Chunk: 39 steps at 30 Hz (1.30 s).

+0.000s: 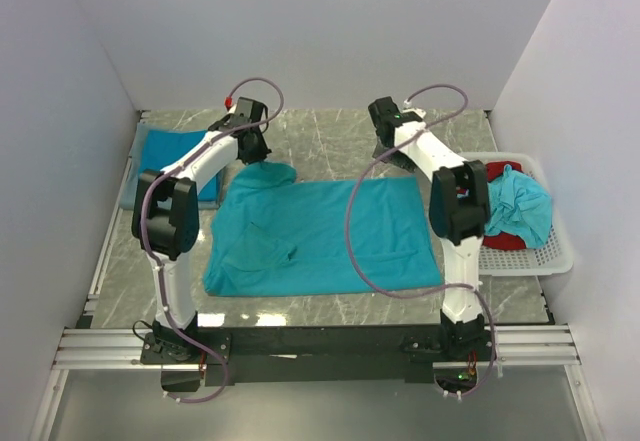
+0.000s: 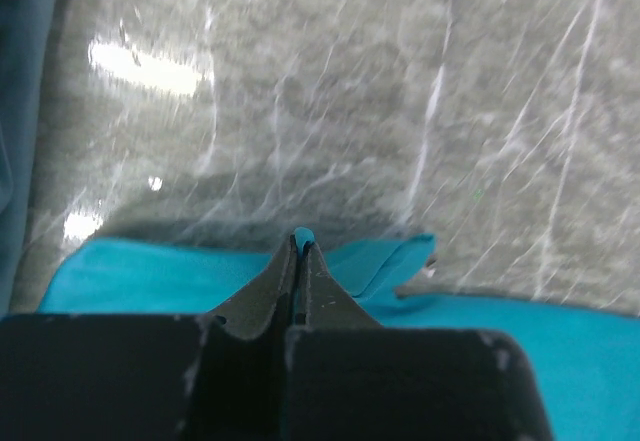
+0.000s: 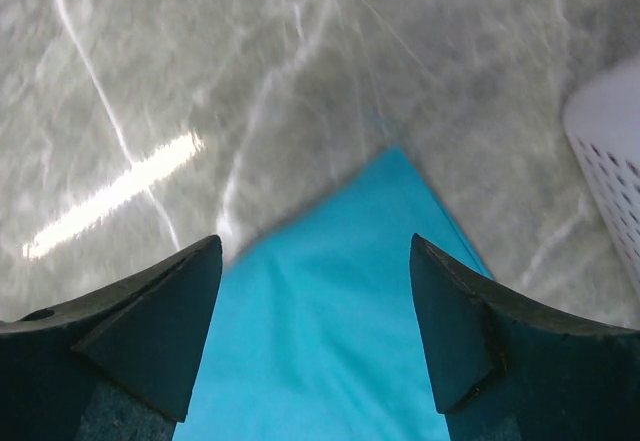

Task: Fold and stack the t-shirts
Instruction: Fold the tshirt

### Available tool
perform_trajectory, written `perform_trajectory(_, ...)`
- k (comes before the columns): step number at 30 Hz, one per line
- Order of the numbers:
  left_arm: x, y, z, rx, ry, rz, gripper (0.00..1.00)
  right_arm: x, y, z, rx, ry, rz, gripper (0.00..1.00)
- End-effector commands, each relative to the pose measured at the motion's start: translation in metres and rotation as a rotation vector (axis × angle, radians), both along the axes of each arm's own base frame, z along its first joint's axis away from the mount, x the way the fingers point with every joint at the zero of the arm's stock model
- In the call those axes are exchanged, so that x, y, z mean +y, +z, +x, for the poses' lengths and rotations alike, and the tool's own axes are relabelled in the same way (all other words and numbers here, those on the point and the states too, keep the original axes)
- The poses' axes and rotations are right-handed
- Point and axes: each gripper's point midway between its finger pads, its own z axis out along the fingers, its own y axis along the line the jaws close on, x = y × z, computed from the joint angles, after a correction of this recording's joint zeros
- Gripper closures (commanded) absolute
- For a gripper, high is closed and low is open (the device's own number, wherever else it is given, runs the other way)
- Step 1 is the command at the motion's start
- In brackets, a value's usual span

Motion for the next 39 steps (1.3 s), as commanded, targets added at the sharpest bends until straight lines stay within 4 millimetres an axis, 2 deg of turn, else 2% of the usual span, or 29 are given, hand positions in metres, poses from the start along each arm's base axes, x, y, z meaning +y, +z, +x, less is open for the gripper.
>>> perform_trajectory(1,-0.006,0.039,-0.004,-0.097,-0.05,-0.031,1.0,-0.013,0.012,0.006,0.029,-0.066,-0.1,0.18)
perform_trajectory(2,-0.004,0.035,-0.008,-0.087,-0.047,-0.029,1.0,-0.014,0.0,0.008,0.054,-0.069,-0.123,0.19)
perform_trajectory(3,-0.005,0.036,-0.009,-0.093,-0.05,-0.035,1.0,-0.015,0.005,0.013,0.047,-0.072,-0.132,0.19)
perform_trajectory(5,-0.005,0.039,-0.013,-0.104,-0.055,-0.046,1.0,-0.015,-0.006,0.016,0.069,-0.068,-0.151,0.19)
perform_trajectory(11,-0.008,0.039,-0.02,-0.104,-0.065,-0.071,1.0,-0.016,-0.03,0.009,0.147,-0.074,-0.163,0.21)
perform_trajectory(14,-0.006,0.04,-0.023,-0.104,-0.056,-0.069,1.0,-0.018,-0.028,0.012,0.138,-0.076,-0.172,0.23)
perform_trajectory(19,-0.01,0.045,-0.027,-0.117,-0.068,-0.099,1.0,-0.022,-0.029,0.005,0.166,-0.084,-0.185,0.26)
perform_trajectory(25,-0.006,0.053,-0.033,-0.135,-0.054,-0.103,1.0,-0.021,-0.031,-0.005,0.208,-0.08,-0.178,0.4)
perform_trajectory(31,-0.005,0.058,-0.037,-0.145,-0.056,-0.107,1.0,-0.016,-0.034,-0.004,0.227,-0.063,-0.125,0.43)
perform_trajectory(34,-0.005,0.059,-0.038,-0.143,-0.059,-0.107,1.0,-0.012,-0.036,-0.008,0.234,-0.057,-0.098,0.52)
perform_trajectory(36,-0.005,0.06,-0.038,-0.143,-0.058,-0.106,1.0,-0.011,-0.038,-0.011,0.237,-0.055,-0.082,0.65)
perform_trajectory(38,-0.004,0.06,-0.039,-0.143,-0.054,-0.104,1.0,-0.012,-0.039,-0.012,0.238,-0.058,-0.081,0.72)
perform_trajectory(39,-0.004,0.061,-0.04,-0.146,-0.053,-0.106,1.0,-0.012,-0.039,-0.013,0.238,-0.061,-0.079,0.72)
